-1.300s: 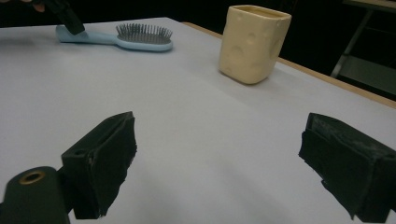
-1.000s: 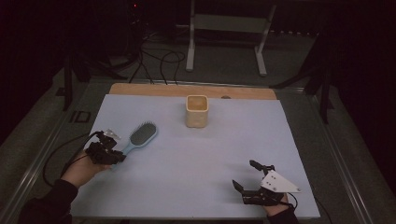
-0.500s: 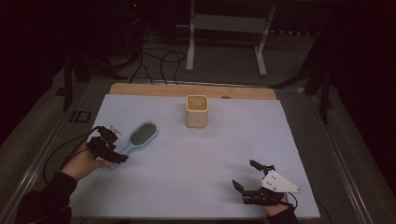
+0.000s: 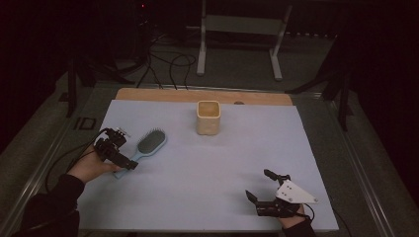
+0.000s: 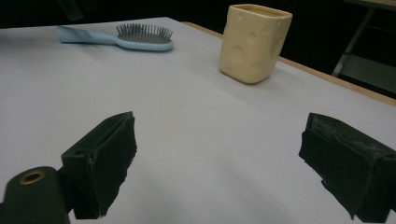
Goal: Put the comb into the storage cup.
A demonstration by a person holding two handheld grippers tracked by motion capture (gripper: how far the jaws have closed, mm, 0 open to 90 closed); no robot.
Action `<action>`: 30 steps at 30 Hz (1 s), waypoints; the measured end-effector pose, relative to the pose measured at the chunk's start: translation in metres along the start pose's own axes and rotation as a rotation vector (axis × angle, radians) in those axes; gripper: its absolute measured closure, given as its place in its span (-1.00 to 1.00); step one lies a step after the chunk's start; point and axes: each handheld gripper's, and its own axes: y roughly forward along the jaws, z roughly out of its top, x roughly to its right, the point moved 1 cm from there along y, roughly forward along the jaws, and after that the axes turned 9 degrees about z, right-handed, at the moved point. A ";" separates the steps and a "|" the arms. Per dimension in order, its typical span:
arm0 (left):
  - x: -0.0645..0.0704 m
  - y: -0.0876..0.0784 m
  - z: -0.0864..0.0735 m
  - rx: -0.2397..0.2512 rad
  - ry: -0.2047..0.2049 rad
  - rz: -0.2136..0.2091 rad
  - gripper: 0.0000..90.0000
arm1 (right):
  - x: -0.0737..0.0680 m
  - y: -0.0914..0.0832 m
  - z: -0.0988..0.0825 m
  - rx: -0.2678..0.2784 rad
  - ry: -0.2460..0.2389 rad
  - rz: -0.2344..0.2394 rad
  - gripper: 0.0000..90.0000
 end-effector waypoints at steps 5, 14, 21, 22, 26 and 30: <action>-0.004 0.007 0.008 -0.006 -0.008 -0.003 -1.00 | 0.000 0.000 0.000 -0.001 -0.002 0.000 -0.78; -0.005 0.020 0.020 -0.026 -0.026 0.012 -0.94 | 0.000 0.001 -0.001 -0.002 -0.004 0.004 -0.78; -0.010 0.032 0.021 -0.044 -0.034 -0.007 -0.79 | 0.000 0.001 -0.001 -0.002 -0.004 0.005 -0.78; -0.011 0.033 0.020 -0.047 -0.034 -0.003 -0.76 | 0.000 0.001 -0.001 -0.003 -0.003 0.005 -0.78; -0.012 0.038 0.019 -0.049 -0.032 -0.016 -0.56 | 0.000 0.001 -0.001 -0.002 -0.004 0.005 -0.78; -0.012 0.042 0.019 -0.060 -0.026 -0.020 -0.42 | 0.001 0.001 -0.001 -0.004 -0.003 0.005 -0.78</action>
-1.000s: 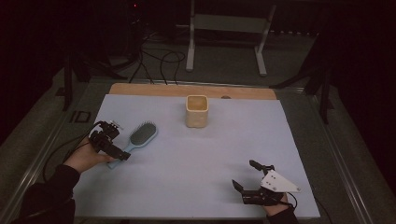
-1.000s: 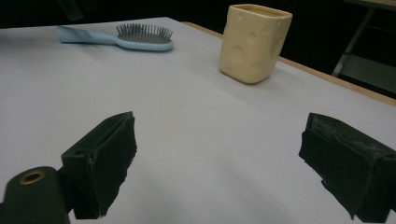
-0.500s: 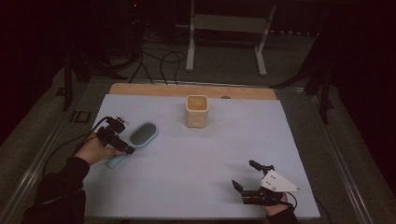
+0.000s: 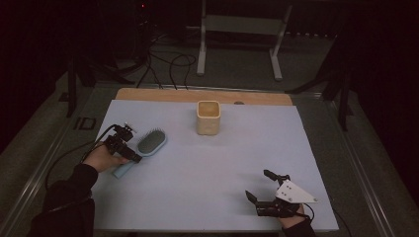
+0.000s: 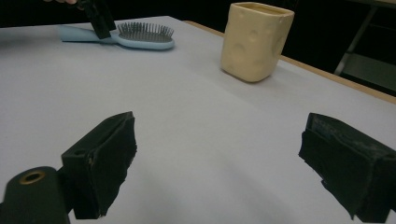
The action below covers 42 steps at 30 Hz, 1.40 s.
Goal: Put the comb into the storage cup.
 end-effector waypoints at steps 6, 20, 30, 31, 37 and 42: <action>0.002 0.003 0.001 -0.007 0.010 -0.001 -0.20 | 0.000 0.000 0.000 0.000 0.002 0.000 -0.78; 0.010 0.006 0.008 -0.018 0.053 0.004 0.20 | 0.000 0.000 0.000 0.000 -0.003 0.001 -0.78; 0.015 0.006 0.011 -0.047 0.088 0.022 0.46 | 0.000 0.000 0.000 0.000 -0.002 0.000 -0.78; 0.015 0.006 0.011 -0.048 0.087 0.022 0.48 | 0.000 0.000 0.000 0.000 -0.001 0.001 -0.78; 0.016 0.006 0.009 -0.038 0.080 0.033 0.54 | 0.000 0.000 0.000 0.000 -0.001 0.000 -0.78; 0.015 0.005 0.007 -0.019 0.073 0.029 0.55 | 0.000 0.000 0.000 0.000 -0.002 0.000 -0.78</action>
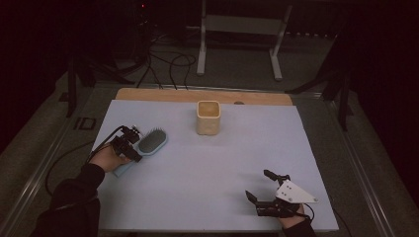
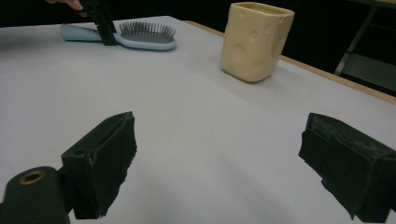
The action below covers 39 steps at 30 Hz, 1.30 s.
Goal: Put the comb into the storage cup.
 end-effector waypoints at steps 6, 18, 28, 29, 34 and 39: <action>-0.002 -0.004 -0.005 0.047 -0.019 -0.012 0.55 | 0.001 0.000 0.000 0.000 0.004 0.000 -0.78; -0.005 -0.026 -0.009 0.185 -0.044 -0.034 0.55 | 0.000 0.000 0.000 0.000 0.003 -0.001 -0.78; 0.000 -0.043 -0.006 0.310 -0.045 -0.058 0.55 | 0.000 0.000 0.000 0.001 0.003 -0.002 -0.78; 0.001 -0.045 -0.006 0.324 -0.034 -0.062 0.55 | 0.001 0.000 0.000 0.001 0.002 -0.002 -0.78; 0.005 -0.050 -0.003 0.374 -0.027 -0.070 0.55 | 0.000 0.000 0.000 0.000 0.001 -0.001 -0.78; 0.009 -0.052 0.001 0.419 -0.019 -0.084 0.55 | 0.000 0.000 0.000 0.000 0.006 0.000 -0.78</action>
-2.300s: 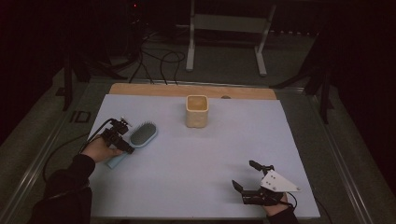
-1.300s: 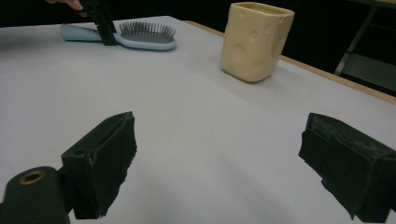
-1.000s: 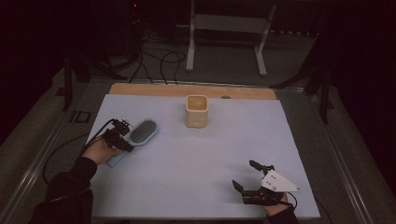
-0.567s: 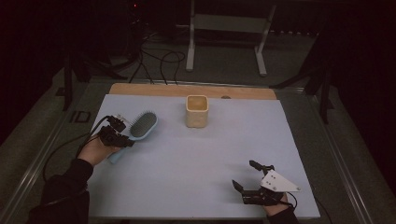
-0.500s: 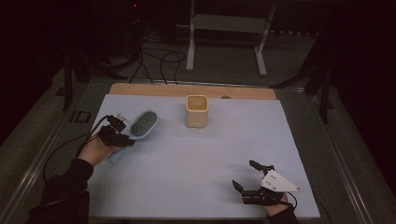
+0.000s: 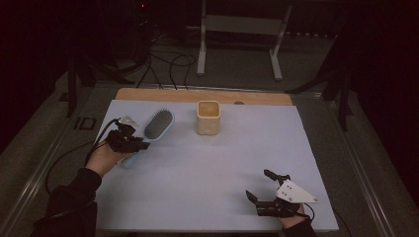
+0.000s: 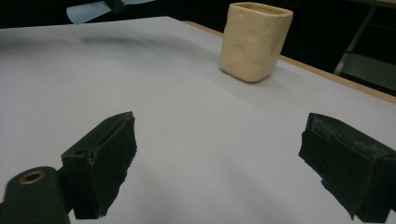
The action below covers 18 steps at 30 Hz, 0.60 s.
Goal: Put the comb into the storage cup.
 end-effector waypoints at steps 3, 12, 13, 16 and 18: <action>0.003 -0.002 0.003 0.030 0.008 -0.006 0.55 | 0.000 0.000 0.000 0.000 -0.002 0.000 -0.78; 0.011 -0.006 0.016 0.125 0.007 -0.007 0.55 | 0.000 0.000 0.000 0.001 -0.003 -0.001 -0.78; 0.011 -0.006 0.017 0.133 0.010 -0.009 0.55 | 0.000 0.000 0.000 0.001 0.001 0.001 -0.78; 0.013 -0.006 0.020 0.157 0.009 -0.011 0.55 | 0.000 0.000 0.000 0.003 0.001 0.001 -0.78; 0.014 -0.006 0.021 0.171 0.002 -0.010 0.55 | 0.000 0.000 0.000 0.003 -0.001 0.001 -0.78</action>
